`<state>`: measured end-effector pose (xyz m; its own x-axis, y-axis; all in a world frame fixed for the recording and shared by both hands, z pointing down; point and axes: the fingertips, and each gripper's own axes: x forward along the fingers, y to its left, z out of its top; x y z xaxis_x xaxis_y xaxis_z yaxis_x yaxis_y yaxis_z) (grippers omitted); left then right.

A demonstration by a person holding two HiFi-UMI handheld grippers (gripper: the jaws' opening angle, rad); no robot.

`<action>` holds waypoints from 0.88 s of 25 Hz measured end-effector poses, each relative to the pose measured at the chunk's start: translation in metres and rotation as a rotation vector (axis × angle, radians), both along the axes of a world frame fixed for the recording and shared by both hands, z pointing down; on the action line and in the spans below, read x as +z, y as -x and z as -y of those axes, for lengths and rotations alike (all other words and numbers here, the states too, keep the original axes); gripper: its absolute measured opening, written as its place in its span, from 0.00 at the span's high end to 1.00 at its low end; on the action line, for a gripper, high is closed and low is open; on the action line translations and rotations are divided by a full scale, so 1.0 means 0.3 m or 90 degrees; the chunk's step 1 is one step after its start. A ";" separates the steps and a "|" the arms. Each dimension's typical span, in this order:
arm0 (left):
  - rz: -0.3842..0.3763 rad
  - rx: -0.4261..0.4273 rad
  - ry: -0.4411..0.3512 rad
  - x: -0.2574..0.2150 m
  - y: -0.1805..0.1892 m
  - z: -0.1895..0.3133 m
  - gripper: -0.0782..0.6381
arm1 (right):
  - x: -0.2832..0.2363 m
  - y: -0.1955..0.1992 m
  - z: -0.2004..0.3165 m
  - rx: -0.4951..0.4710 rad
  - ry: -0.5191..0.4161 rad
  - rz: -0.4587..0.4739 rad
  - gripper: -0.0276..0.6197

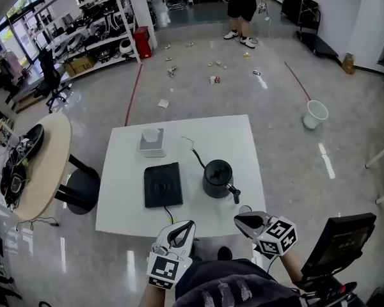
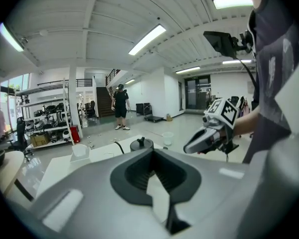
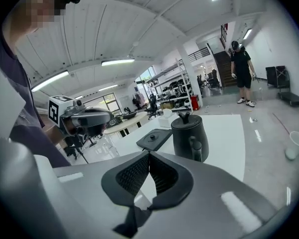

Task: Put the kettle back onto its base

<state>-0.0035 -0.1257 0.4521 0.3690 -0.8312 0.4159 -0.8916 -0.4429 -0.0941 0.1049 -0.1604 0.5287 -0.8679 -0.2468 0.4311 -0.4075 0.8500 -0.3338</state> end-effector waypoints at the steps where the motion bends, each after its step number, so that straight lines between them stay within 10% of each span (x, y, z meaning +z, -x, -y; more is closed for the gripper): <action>1: -0.004 0.008 0.000 0.001 0.006 0.015 0.90 | 0.002 0.009 0.003 0.002 -0.001 -0.006 0.95; 11: -0.029 0.115 -0.016 -0.027 0.071 0.167 0.90 | -0.020 -0.005 0.100 0.153 -0.015 -0.063 0.87; 22: -0.043 0.143 0.009 -0.021 0.188 0.229 0.90 | 0.082 -0.061 0.222 0.271 -0.012 -0.180 0.55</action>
